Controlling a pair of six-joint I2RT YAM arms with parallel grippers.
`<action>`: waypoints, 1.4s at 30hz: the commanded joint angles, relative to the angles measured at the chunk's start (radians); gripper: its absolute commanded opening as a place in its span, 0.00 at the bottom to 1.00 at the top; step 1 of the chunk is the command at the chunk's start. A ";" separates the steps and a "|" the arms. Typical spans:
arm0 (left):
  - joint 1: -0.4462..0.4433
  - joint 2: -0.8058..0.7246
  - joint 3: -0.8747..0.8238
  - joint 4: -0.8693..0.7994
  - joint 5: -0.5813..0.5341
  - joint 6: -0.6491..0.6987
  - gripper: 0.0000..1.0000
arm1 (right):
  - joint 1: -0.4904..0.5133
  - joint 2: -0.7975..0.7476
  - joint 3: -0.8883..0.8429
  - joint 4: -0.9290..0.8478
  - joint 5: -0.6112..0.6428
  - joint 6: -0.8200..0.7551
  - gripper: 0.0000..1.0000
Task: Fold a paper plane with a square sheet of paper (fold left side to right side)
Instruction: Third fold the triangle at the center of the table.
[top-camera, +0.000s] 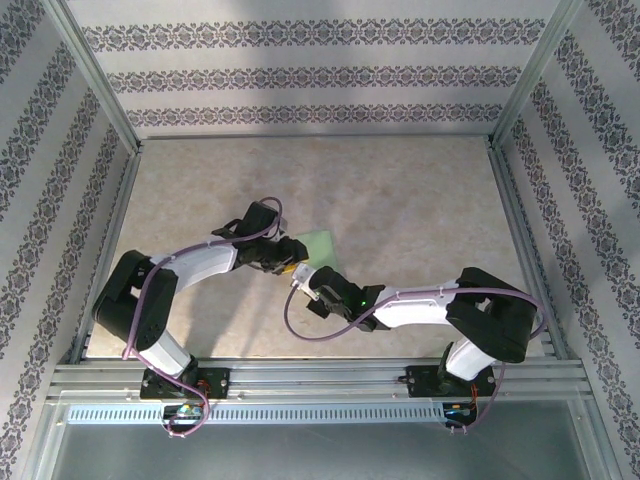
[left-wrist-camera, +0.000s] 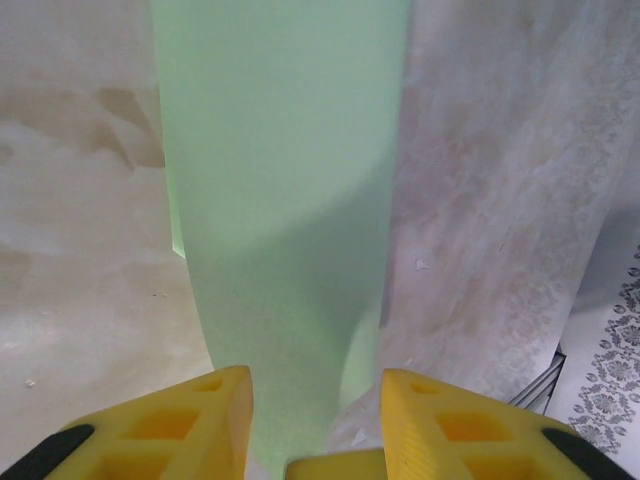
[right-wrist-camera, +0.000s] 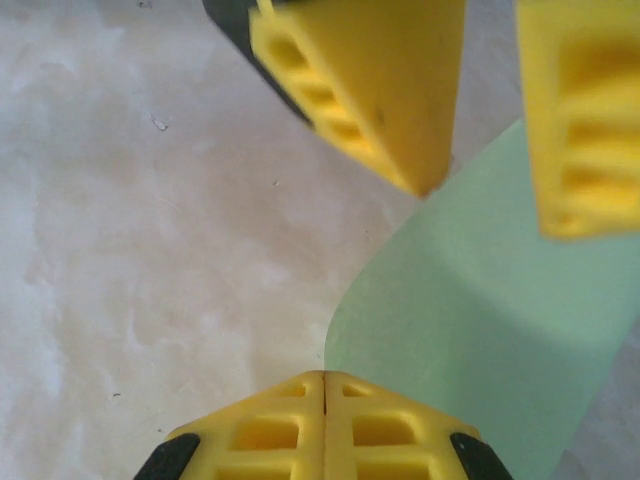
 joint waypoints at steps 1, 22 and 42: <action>0.041 -0.056 0.038 -0.142 -0.029 0.097 0.40 | -0.019 -0.029 -0.011 -0.022 -0.072 0.070 0.00; 0.034 0.387 0.440 -0.277 0.069 0.392 0.11 | -0.099 -0.038 -0.019 -0.039 -0.282 0.166 0.00; 0.013 0.499 0.454 -0.298 0.020 0.447 0.07 | -0.150 -0.034 0.001 -0.094 -0.417 0.216 0.00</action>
